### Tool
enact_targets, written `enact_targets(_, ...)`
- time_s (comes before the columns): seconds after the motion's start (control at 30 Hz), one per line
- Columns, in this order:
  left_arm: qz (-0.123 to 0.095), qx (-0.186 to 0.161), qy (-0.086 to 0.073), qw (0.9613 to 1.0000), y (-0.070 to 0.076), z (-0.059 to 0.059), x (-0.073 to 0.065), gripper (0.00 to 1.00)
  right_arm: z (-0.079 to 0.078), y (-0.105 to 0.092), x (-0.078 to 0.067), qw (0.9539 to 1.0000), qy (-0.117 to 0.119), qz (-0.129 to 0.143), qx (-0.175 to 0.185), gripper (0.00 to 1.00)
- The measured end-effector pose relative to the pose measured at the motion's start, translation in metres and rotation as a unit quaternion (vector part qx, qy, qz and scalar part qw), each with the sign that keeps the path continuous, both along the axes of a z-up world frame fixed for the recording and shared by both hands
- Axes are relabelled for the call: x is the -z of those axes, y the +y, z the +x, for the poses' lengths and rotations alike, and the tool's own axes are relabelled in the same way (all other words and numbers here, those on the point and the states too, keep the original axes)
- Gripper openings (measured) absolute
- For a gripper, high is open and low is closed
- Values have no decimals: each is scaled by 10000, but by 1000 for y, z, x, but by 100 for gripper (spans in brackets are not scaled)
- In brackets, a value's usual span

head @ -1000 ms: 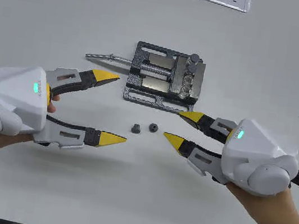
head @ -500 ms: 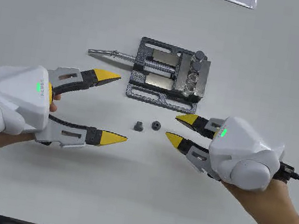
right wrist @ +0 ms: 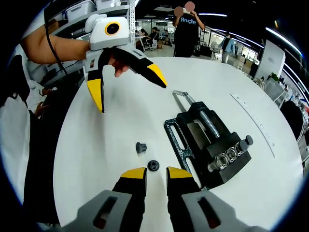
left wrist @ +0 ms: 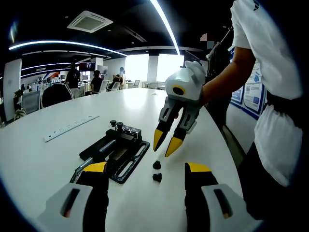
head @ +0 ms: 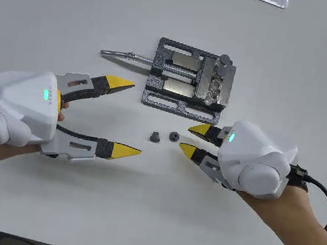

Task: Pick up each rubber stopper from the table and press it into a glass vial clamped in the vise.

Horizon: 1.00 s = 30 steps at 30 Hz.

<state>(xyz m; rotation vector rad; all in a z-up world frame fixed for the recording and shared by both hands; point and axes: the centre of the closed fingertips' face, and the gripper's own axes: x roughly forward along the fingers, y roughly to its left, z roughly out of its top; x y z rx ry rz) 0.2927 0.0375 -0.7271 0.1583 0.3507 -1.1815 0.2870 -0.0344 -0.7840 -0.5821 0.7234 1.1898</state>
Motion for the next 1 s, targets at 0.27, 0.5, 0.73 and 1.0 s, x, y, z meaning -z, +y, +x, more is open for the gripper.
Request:
enact_targets(0.27, -27, 2, 20, 10000, -1, -1, 2, 62, -1, 6, 7, 9999, 37, -103, -107, 13)
enact_targets(0.5, -38, 6, 22, 10000, -1, -3, 1, 62, 0, 11, 11, 9997, 64, -180, -170, 13)
enact_targets(0.73, -43, 1, 21, 10000, -1, -3, 1, 62, -1, 13, 12, 9993, 12, -263, -273, 10)
enact_targets(1.0, -43, 11, 18, 10000, -1, -4, 1, 62, -1, 11, 16, 9983, -96, -415, -390, 7)
